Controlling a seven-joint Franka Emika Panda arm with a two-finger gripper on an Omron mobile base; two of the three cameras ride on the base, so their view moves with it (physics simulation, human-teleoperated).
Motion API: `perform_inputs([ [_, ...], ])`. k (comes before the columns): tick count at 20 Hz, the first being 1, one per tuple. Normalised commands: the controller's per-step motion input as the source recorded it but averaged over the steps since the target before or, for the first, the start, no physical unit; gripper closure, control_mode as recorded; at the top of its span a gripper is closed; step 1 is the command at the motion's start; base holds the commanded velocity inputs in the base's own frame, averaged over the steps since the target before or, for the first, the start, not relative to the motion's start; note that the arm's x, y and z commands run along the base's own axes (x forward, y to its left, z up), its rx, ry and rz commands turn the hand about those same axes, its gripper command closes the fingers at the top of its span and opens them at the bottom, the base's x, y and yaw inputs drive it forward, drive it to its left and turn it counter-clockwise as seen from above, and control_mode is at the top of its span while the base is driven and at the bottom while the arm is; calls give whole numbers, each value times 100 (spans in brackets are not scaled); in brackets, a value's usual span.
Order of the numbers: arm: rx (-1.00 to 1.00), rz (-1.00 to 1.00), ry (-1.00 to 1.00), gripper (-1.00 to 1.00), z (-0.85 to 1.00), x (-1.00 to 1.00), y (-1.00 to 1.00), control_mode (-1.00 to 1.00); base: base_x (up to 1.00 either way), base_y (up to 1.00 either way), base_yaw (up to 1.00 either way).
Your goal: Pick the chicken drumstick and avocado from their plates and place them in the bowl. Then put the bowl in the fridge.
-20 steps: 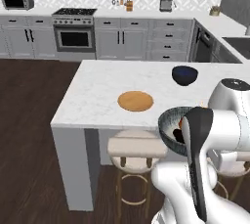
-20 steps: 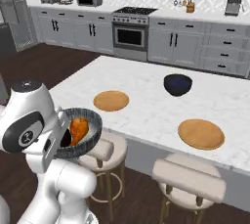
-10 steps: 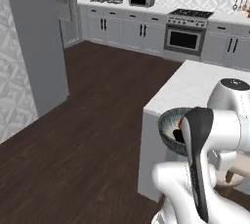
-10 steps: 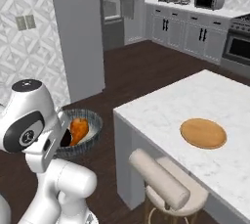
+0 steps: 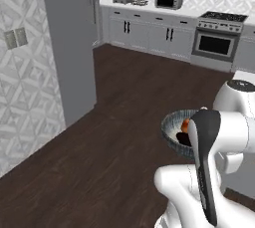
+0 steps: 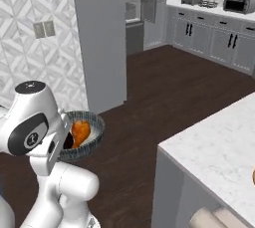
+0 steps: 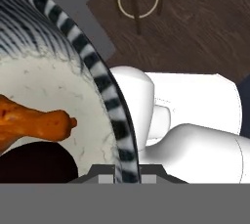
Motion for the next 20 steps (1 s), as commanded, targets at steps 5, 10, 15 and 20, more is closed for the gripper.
perform_inputs([
  [5, 0, 0, 0, 100, 0, 0, 0, 100, 100, 100, -16],
  [10, 0, 0, 0, 100, 0, 0, 0, 100, 100, 98, -40],
  [15, 0, 0, 0, 100, 0, 0, 0, 100, 100, 92, -52],
  [20, 0, 0, 0, 100, 0, 0, 0, 100, 100, 74, -46],
])
